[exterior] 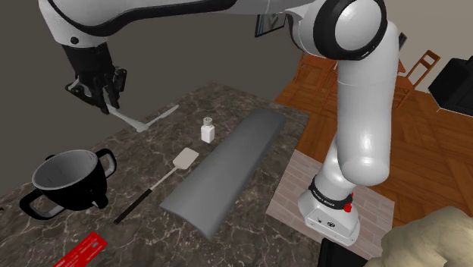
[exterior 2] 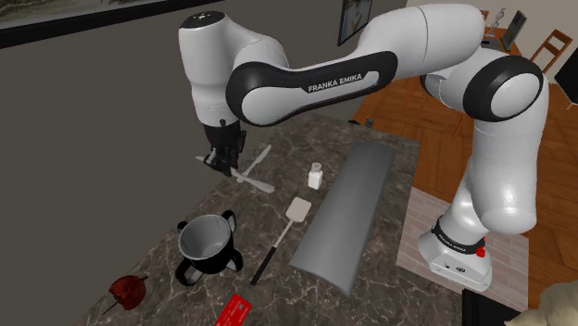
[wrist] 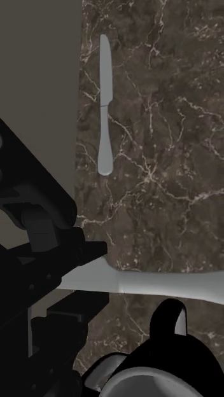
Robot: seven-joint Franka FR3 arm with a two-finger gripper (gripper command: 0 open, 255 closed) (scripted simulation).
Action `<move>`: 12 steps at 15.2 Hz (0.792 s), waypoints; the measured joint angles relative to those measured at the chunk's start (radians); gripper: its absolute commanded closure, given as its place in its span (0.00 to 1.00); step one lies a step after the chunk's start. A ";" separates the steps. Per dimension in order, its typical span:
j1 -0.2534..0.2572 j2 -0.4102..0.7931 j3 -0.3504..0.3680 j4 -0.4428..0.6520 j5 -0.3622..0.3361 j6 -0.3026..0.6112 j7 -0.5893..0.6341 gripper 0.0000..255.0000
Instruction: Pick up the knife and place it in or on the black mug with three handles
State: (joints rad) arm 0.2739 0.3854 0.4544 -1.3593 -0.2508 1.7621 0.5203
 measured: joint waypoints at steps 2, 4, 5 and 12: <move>0.042 0.036 0.007 0.057 -0.019 -0.028 0.039 1.00; 0.096 0.091 0.010 0.141 -0.044 -0.065 0.079 1.00; 0.115 0.108 0.012 0.166 -0.052 -0.077 0.094 1.00; 0.300 0.299 0.002 0.461 -0.123 -0.193 0.189 1.00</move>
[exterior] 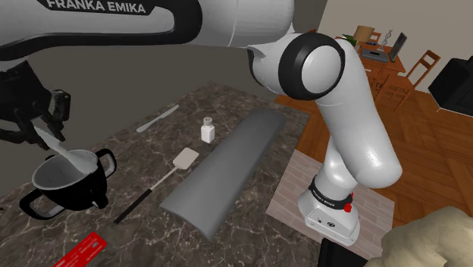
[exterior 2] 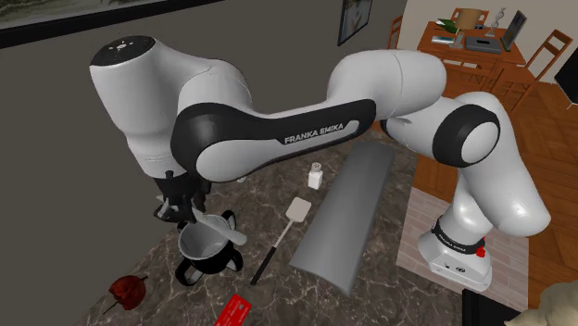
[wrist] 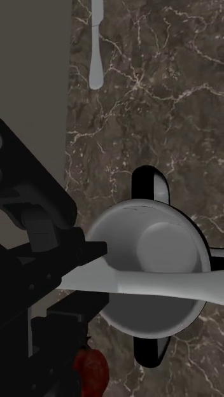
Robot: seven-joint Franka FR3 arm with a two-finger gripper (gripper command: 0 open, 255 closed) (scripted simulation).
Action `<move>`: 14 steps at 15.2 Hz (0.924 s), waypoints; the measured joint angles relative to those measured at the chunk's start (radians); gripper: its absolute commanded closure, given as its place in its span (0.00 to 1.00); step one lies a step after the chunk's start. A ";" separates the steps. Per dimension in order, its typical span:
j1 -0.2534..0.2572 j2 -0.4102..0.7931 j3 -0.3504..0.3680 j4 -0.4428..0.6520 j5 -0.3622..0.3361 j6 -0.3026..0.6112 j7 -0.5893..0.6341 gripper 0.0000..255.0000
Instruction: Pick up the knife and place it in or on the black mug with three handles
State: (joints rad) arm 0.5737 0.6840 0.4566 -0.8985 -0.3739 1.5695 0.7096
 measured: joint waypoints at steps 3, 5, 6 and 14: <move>-0.003 0.003 0.000 -0.029 -0.001 0.030 0.009 1.00; -0.011 -0.002 0.001 -0.065 -0.001 0.060 0.014 1.00; -0.020 -0.014 0.003 -0.103 0.002 0.083 0.020 1.00; -0.047 -0.030 0.004 -0.224 0.002 0.186 0.038 1.00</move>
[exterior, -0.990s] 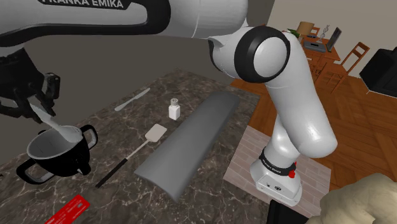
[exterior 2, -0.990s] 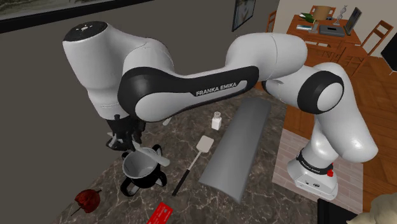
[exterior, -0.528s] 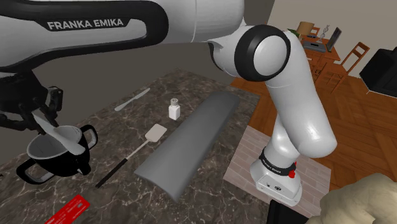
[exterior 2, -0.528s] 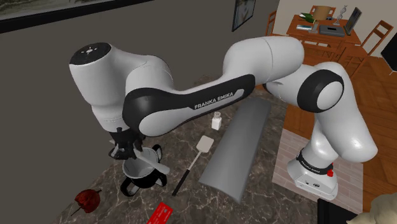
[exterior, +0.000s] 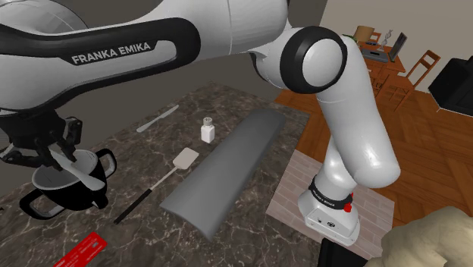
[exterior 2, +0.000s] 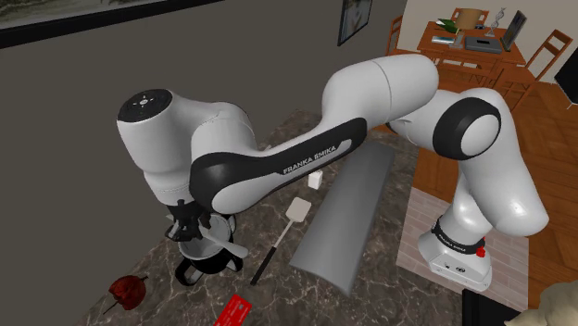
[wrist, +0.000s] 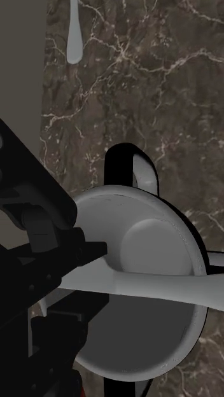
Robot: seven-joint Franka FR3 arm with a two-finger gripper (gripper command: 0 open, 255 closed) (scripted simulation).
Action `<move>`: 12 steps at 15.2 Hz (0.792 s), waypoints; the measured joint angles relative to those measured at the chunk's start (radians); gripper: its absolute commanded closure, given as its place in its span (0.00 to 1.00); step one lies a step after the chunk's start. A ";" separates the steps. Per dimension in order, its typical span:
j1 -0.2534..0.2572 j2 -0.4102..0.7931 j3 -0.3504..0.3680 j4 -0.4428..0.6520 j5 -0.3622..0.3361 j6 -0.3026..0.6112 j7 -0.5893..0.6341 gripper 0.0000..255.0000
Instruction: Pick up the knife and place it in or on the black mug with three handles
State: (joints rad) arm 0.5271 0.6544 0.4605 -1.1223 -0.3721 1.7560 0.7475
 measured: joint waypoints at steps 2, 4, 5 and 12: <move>-0.001 -0.002 0.000 -0.005 -0.001 0.005 0.002 1.00; -0.002 -0.003 0.001 -0.006 0.000 0.006 0.001 1.00; -0.001 -0.002 0.000 -0.006 -0.001 0.006 0.001 1.00; 0.000 0.002 0.000 -0.006 -0.001 0.005 0.001 0.00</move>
